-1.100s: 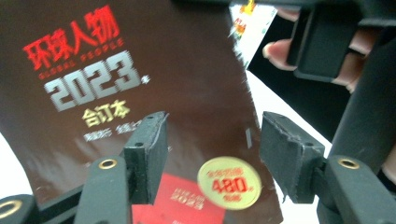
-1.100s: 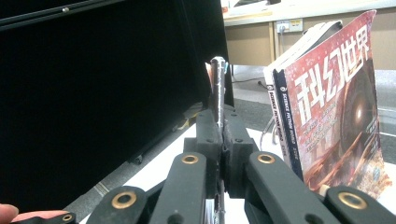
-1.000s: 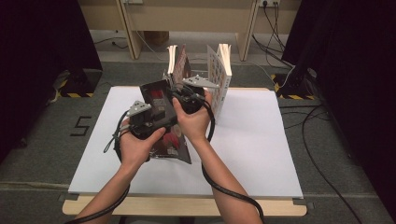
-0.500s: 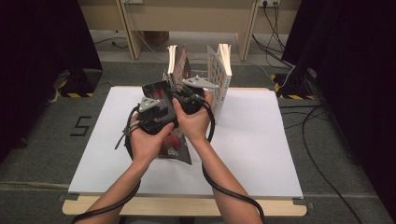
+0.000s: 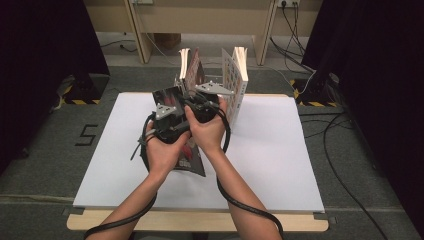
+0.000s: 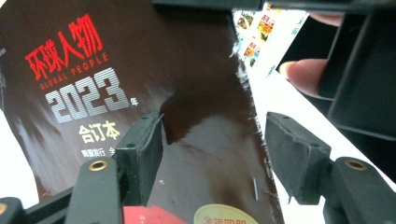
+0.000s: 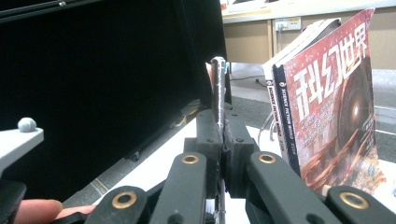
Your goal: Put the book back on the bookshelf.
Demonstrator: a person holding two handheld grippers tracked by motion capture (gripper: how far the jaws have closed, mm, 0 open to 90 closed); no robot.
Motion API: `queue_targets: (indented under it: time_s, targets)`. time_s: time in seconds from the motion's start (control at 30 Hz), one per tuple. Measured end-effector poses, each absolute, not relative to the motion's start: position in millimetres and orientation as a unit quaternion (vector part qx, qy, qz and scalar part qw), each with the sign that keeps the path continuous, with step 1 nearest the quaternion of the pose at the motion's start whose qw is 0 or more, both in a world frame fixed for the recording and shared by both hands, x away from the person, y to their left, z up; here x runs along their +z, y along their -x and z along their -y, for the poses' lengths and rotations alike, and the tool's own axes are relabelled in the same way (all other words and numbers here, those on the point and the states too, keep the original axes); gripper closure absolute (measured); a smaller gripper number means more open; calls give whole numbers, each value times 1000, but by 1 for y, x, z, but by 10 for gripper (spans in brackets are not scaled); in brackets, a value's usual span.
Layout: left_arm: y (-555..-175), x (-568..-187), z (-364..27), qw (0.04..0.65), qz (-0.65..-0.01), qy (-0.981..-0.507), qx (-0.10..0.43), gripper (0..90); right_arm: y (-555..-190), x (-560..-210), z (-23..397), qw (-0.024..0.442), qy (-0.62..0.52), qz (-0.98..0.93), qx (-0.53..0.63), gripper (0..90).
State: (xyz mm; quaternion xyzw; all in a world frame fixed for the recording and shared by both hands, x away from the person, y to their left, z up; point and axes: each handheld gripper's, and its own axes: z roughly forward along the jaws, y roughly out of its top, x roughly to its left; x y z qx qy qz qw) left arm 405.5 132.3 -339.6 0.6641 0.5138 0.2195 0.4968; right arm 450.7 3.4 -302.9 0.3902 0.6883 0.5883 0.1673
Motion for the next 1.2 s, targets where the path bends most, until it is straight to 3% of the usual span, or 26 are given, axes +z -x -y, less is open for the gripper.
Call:
queue_targets:
  time_s: [0.7,1.2]
  targets:
    - [-378,-341,-154,509,-520,-647,227,637,-445,-299,-21,120,-368,-707,592,860]
    - [-374,-348,-171,487,-529,-655,232,798,-445,-304,-34,120,-361,-721,579,809]
